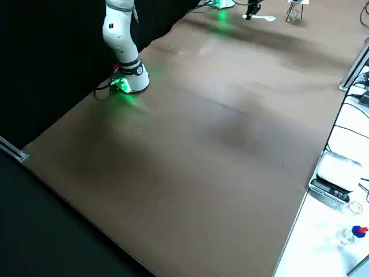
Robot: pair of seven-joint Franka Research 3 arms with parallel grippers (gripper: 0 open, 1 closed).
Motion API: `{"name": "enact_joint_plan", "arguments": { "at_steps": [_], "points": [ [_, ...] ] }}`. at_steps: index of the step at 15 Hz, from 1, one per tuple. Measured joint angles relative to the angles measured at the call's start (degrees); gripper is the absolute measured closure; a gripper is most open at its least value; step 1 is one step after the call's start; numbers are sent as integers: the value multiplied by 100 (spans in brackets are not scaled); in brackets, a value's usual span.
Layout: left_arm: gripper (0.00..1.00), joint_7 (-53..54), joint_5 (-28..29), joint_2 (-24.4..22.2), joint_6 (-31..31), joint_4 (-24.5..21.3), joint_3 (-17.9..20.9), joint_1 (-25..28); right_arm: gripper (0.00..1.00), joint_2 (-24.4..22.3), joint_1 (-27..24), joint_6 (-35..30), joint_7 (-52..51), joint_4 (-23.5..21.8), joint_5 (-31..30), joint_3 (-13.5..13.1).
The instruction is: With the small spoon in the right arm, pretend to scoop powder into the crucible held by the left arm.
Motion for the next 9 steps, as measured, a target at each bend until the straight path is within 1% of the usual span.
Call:
{"name": "enact_joint_plan", "arguments": {
  "at_steps": [4, 9],
  "points": [
    [93, -135, 0, 25, 156, 0, -2, -129, 75, -1, 309, -355, 3, 293, 201, 12],
    [93, -367, 0, 99, 505, 0, -4, -380, 75, 4, 376, -402, 4, 542, 711, 17]
  ]
}}
